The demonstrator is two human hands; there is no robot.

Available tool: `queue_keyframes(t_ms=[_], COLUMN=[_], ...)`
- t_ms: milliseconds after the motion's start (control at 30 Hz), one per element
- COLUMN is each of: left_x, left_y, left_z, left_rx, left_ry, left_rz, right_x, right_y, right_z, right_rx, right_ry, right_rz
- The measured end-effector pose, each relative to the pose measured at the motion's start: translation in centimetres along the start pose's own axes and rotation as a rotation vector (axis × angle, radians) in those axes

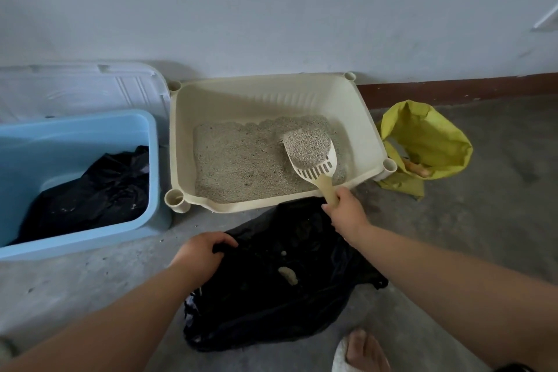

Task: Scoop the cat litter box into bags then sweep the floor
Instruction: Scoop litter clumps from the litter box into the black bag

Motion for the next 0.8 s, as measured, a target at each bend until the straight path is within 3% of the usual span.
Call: queue_keyframes(t_ms=[800], left_x=[2.0], left_y=[1.0], left_z=[0.2], left_rx=[0.095], left_ry=[0.044], left_rz=[0.019], right_x=[-2.1], right_y=[2.2], right_z=[-2.3], right_rx=[0.011], right_ry=[0.043], right_rz=[-0.187])
Point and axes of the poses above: each hand's wrist, its own y-axis away from the middle knuckle, its own z-axis out of the palm, x = y × z, the point moved 5 cm from there along -y, towards the middle knuckle, and after that the axes turned 14 degrees about -y, right-handed, at the moved point
